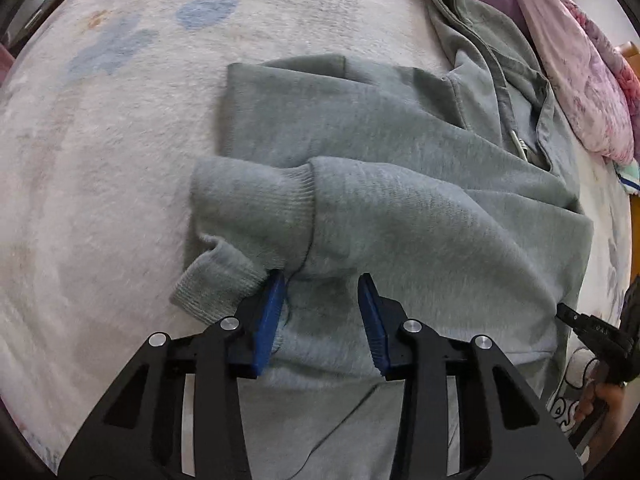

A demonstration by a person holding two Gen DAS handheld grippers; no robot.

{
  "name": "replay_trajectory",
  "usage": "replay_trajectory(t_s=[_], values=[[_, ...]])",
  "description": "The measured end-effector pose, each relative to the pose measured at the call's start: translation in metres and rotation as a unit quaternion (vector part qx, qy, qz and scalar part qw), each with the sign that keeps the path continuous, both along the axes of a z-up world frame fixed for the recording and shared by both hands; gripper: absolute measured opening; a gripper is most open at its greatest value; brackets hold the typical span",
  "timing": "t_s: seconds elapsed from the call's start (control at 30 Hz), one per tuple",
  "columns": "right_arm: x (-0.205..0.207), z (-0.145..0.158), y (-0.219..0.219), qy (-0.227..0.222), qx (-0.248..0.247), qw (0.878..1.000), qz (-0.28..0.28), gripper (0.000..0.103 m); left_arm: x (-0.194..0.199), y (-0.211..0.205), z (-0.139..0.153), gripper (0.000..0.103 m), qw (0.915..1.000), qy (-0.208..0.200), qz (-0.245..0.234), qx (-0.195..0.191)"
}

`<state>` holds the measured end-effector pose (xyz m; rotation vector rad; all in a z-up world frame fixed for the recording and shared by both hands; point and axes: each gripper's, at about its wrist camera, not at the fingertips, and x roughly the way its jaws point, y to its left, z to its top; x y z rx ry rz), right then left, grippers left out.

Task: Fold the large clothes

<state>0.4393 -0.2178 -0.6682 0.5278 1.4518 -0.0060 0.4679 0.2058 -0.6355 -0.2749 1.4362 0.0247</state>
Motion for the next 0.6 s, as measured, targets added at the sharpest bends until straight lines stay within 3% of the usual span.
replay_trajectory(t_s=[0.1, 0.13, 0.17, 0.33, 0.43, 0.5, 0.57, 0.6], values=[[0.011, 0.012, 0.005, 0.021, -0.020, 0.999, 0.017, 0.004, 0.002, 0.010, 0.007, 0.042, 0.9998, 0.013, 0.013, 0.008], [0.019, 0.025, 0.011, 0.006, -0.033, 0.999, 0.034, 0.007, 0.005, 0.012, 0.010, 0.054, 0.9997, 0.015, 0.017, 0.013], [0.027, 0.039, 0.016, -0.012, -0.036, 0.998, 0.049, 0.007, 0.011, 0.011, 0.020, 0.064, 0.9995, 0.006, 0.022, 0.024], [0.070, 0.086, 0.035, -0.078, -0.026, 0.993, 0.080, 0.012, 0.061, -0.015, 0.060, 0.076, 0.9976, -0.069, -0.003, -0.007], [0.102, 0.102, 0.046, -0.116, -0.022, 0.989, 0.094, 0.028, 0.107, -0.038, 0.069, 0.077, 0.9941, -0.102, -0.016, -0.030], [0.129, 0.104, 0.059, -0.141, -0.035, 0.984, 0.100, 0.039, 0.142, -0.054, 0.070, 0.085, 0.9896, -0.131, -0.019, -0.058], [0.160, 0.098, 0.063, -0.158, -0.031, 0.982, 0.094, 0.054, 0.172, -0.064, 0.058, 0.087, 0.9895, -0.135, -0.016, -0.048], [0.172, 0.092, 0.069, -0.162, -0.033, 0.982, 0.089, 0.055, 0.185, -0.069, 0.051, 0.087, 0.9903, -0.130, -0.018, -0.046]])
